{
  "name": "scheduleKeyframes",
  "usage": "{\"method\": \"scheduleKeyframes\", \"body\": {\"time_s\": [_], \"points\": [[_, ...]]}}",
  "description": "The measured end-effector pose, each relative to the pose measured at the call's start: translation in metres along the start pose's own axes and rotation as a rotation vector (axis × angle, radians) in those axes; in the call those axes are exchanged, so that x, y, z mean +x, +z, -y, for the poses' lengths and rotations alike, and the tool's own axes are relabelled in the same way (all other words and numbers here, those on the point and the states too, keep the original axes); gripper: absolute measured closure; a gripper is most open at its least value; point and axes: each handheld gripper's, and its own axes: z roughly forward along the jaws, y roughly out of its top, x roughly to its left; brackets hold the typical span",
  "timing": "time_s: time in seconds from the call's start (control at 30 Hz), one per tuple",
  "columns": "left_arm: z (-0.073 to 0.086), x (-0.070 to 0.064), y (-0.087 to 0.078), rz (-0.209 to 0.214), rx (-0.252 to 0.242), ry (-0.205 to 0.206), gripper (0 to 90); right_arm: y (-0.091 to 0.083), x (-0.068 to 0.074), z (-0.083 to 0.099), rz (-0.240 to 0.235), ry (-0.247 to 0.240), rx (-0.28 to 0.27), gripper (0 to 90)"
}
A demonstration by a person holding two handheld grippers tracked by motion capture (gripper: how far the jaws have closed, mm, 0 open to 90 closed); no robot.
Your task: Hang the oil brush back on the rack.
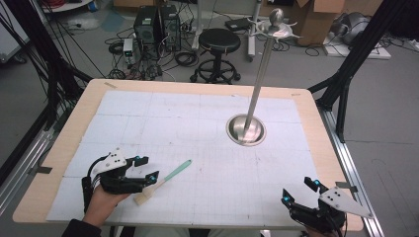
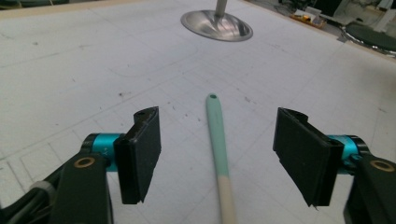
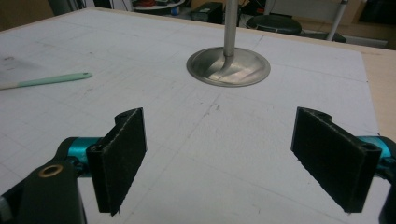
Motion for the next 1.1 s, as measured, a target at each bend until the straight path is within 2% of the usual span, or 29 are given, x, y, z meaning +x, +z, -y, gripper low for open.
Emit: {"method": "scheduleKeyframes", "body": {"time_s": [0.1,0.2,0.23,0.27,0.33,0.37,0.43,0.5,0.53,0.67,0.77,0.83,0.97,1.1], "points": [[0.002,-0.002,0.004,0.011,0.026,-0.01,35.2,0.0,0.0,0.0,0.001,0.0,0.0,16.6],[0.006,-0.006,0.016,0.009,0.111,0.008,36.3,0.0,0.001,0.0,-0.001,0.003,0.003,16.6],[0.006,-0.006,0.016,0.009,0.111,0.008,38.5,0.0,0.001,0.0,-0.001,0.003,0.003,16.6],[0.007,-0.007,0.02,0.004,0.147,0.018,40.3,0.0,0.001,0.0,-0.003,0.0,0.007,16.6],[0.009,-0.007,0.024,0.001,0.181,0.018,40.9,0.001,0.001,0.0,-0.002,-0.002,0.008,16.6],[0.009,-0.007,0.024,0.001,0.181,0.018,41.0,0.001,0.001,0.0,-0.002,-0.002,0.008,16.6],[0.011,-0.008,0.029,-0.005,0.23,0.034,41.2,0.001,0.001,0.001,-0.003,0.0,0.012,16.7],[0.012,-0.009,0.03,-0.011,0.245,0.033,41.5,0.002,0.001,0.001,-0.003,-0.001,0.013,16.6],[0.013,-0.01,0.032,-0.019,0.267,0.045,43.3,0.002,0.001,0.001,-0.004,0.0,0.013,16.6],[0.013,-0.011,0.033,-0.027,0.287,0.061,53.0,0.002,0.001,0.001,-0.004,0.0,0.015,16.6],[0.014,-0.012,0.033,-0.028,0.292,0.068,57.0,0.002,0.001,0.001,-0.005,-0.001,0.018,16.6],[0.014,-0.015,0.034,-0.042,0.31,0.087,59.5,0.003,0.001,0.001,-0.008,-0.004,0.017,16.6],[0.014,-0.015,0.035,-0.057,0.308,0.083,63.8,0.003,0.001,0.001,-0.011,-0.003,0.018,16.6],[0.014,-0.018,0.035,-0.08,0.317,0.1,66.6,0.003,0.001,0.001,-0.01,-0.002,0.017,16.6]]}}
